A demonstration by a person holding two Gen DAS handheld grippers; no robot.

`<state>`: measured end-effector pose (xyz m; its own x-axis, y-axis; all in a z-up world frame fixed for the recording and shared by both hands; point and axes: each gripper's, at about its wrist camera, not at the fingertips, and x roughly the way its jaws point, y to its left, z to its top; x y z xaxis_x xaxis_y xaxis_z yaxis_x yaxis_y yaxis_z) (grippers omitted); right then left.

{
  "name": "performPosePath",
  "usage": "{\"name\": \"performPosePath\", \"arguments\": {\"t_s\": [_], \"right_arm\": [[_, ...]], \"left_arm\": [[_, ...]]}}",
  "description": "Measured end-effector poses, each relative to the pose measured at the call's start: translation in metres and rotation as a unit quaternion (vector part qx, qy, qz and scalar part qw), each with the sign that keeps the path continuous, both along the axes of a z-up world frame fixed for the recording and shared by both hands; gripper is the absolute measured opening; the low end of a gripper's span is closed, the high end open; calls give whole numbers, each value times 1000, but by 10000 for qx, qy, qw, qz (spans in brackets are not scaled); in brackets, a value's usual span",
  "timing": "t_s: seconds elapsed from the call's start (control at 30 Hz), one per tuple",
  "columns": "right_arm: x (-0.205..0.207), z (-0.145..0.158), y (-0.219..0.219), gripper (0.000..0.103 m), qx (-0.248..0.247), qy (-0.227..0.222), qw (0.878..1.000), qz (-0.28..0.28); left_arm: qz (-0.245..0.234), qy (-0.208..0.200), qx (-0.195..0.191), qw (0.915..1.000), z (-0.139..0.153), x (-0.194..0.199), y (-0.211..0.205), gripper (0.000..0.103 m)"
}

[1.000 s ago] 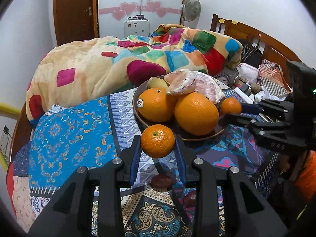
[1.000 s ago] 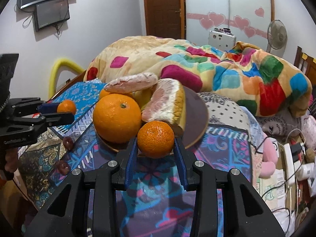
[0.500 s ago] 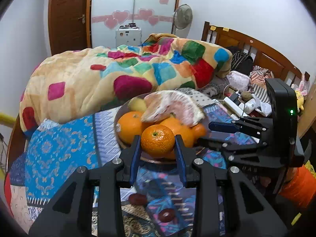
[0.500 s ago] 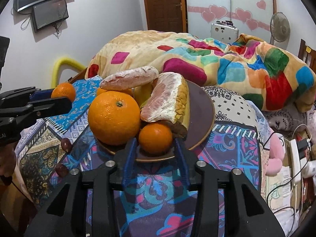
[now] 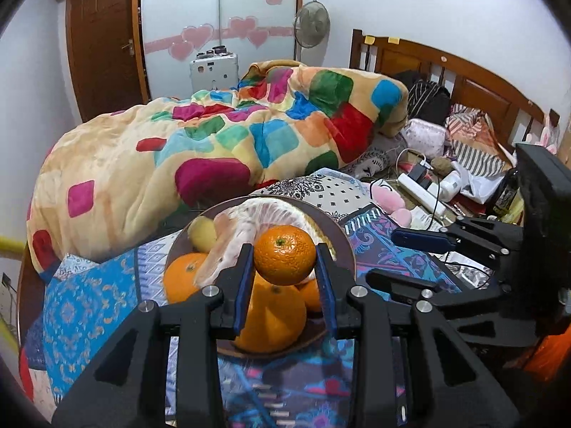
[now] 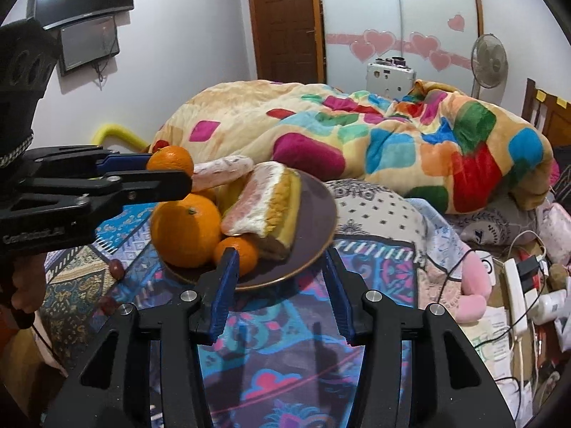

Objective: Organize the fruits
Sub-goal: 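Place the tangerine on the purple plate with the right gripper while the left places its tangerine there, then grasp a dark red date with the right gripper while the left gripper grasps another date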

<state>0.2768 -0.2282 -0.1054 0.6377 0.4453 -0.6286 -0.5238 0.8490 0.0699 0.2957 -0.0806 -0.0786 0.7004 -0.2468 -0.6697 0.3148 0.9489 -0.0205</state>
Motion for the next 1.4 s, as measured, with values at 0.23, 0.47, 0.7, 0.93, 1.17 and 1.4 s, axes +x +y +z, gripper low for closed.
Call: {"name": "performPosePath", "arguments": {"t_s": [0.23,0.47,0.7,0.93,1.17,1.4], "right_arm": [[8,-6,-14,45,88,87,9999,-78],[7,-8,-17,45,109,105,9999,-62],[1,-4,-14,45,83,82,9999,-48],[-23,17,-9,45,117,-84,9999,-13],[-57,39,6,45,118,-346,9993,95],[-88,47,29,46,153,-441,9985,279]], "left_arm": [[158,80,171,9997,-13,15,-8,34],[154,145,22,9998,-15,16,-7,41],[152,-26,-18,9999,-3,-4,-2,41],[276,-212,-88,9994,17,-44,17,42],[579,-368,-197,9974,31,-96,48,49],[803,-377,-318,9955,30,-134,77,54]]}}
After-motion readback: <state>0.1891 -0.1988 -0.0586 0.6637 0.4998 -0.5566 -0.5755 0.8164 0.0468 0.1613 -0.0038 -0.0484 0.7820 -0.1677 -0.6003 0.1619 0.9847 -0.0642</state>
